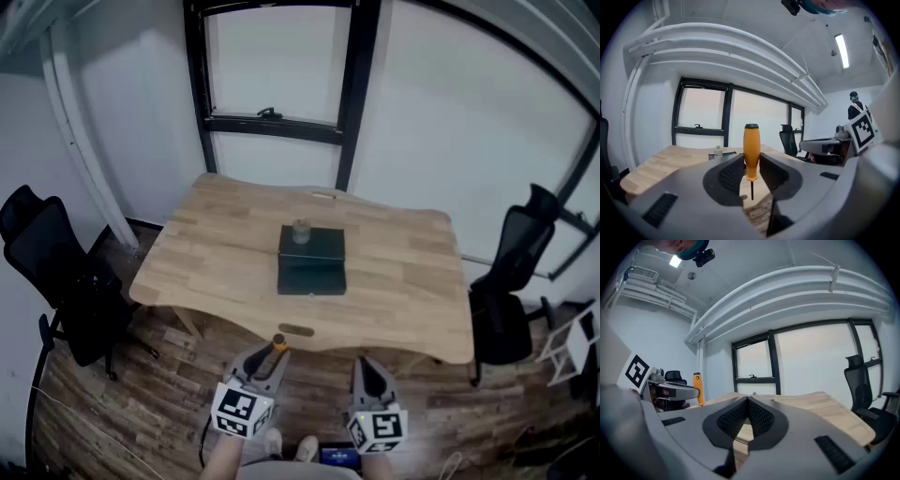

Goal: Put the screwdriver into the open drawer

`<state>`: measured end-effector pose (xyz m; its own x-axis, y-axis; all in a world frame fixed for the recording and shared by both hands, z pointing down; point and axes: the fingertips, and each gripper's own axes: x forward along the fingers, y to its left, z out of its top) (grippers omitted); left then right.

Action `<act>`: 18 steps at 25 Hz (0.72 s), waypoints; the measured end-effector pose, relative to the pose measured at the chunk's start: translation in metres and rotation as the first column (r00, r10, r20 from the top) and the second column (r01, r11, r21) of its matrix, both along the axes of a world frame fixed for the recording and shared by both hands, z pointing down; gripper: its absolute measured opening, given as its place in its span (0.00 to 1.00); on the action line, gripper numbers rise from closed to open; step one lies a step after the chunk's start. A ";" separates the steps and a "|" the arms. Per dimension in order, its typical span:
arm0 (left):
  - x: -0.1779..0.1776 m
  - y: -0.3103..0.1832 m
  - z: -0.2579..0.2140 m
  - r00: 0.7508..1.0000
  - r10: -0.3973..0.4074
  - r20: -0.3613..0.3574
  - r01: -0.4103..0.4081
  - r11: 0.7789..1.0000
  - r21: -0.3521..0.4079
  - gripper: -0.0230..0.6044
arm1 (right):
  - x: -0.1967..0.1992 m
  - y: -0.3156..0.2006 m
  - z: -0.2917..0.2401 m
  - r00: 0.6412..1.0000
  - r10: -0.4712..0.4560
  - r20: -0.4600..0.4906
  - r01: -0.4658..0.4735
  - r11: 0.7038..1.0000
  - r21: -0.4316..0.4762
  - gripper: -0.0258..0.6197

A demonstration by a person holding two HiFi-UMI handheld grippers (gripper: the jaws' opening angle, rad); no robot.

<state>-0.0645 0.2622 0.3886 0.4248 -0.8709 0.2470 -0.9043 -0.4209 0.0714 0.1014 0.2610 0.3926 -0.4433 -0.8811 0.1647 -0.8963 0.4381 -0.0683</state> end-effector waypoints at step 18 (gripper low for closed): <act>0.002 0.011 -0.002 1.000 -0.027 0.003 0.027 1.000 0.006 0.20 | 0.006 0.014 -0.007 0.999 -0.035 0.028 0.035 0.999 0.011 0.04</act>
<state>-0.0623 0.2736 0.3861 0.4002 -0.8836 0.2431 -0.9156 -0.3966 0.0658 0.1070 0.2751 0.3852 -0.4780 -0.8668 0.1420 -0.8783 0.4698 -0.0884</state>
